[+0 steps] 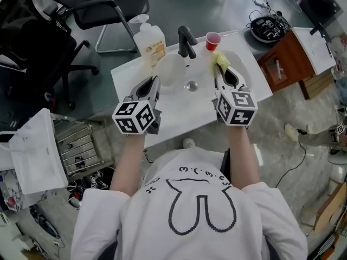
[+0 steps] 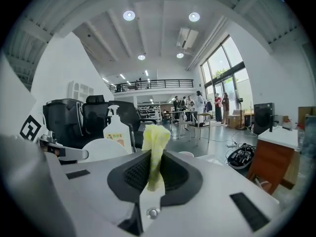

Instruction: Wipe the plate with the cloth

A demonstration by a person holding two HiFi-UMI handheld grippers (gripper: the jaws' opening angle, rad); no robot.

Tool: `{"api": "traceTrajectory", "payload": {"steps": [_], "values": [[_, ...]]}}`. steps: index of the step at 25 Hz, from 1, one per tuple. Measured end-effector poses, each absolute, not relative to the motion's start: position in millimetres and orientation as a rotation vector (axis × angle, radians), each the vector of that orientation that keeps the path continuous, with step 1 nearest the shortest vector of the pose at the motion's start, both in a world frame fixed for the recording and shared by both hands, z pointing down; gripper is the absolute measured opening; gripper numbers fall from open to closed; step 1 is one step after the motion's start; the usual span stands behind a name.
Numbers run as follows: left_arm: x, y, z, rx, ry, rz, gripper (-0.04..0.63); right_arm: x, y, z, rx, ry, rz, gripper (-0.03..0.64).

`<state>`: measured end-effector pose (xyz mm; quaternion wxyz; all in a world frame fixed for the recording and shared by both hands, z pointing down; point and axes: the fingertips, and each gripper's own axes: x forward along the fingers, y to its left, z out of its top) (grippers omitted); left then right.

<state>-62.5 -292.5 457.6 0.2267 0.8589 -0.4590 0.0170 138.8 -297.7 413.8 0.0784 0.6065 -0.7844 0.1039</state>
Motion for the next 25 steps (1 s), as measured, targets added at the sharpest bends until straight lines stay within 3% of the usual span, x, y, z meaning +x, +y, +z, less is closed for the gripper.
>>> {"api": "traceTrajectory", "payload": {"steps": [10, 25], "values": [[-56, -292, 536, 1.955, -1.114, 0.019, 0.021, 148, -279, 455, 1.819, -2.234, 0.384, 0.051], [-19, -298, 651, 1.655, -1.022, 0.206, 0.021, 160, -245, 525, 1.754, -2.131, 0.583, 0.051]]}}
